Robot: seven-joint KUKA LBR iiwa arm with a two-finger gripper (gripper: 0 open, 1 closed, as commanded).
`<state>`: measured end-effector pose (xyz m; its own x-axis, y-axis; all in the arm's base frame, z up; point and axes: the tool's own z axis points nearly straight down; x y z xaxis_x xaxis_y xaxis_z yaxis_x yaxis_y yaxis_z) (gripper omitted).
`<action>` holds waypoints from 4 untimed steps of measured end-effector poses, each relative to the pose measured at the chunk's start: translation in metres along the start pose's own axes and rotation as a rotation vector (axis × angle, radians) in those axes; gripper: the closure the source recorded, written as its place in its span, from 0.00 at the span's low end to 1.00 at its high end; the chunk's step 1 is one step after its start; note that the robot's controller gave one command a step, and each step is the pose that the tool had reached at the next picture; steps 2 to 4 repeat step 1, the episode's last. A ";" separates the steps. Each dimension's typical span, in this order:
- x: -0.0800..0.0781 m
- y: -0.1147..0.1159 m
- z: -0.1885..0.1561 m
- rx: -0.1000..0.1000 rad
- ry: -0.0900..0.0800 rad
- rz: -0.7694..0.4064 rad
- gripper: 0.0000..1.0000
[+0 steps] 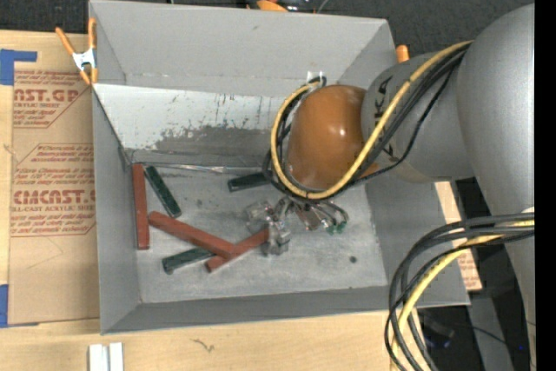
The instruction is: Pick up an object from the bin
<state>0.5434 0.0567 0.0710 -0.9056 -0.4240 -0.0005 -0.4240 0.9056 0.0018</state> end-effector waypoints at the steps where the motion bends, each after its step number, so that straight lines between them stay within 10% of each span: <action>1: -0.024 -0.026 -0.154 0.006 -0.011 -0.020 1.00; 4: -0.024 -0.026 -0.154 0.006 -0.011 -0.020 1.00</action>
Offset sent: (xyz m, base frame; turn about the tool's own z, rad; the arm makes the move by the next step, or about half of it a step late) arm 0.0306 -0.0145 0.1494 -0.0210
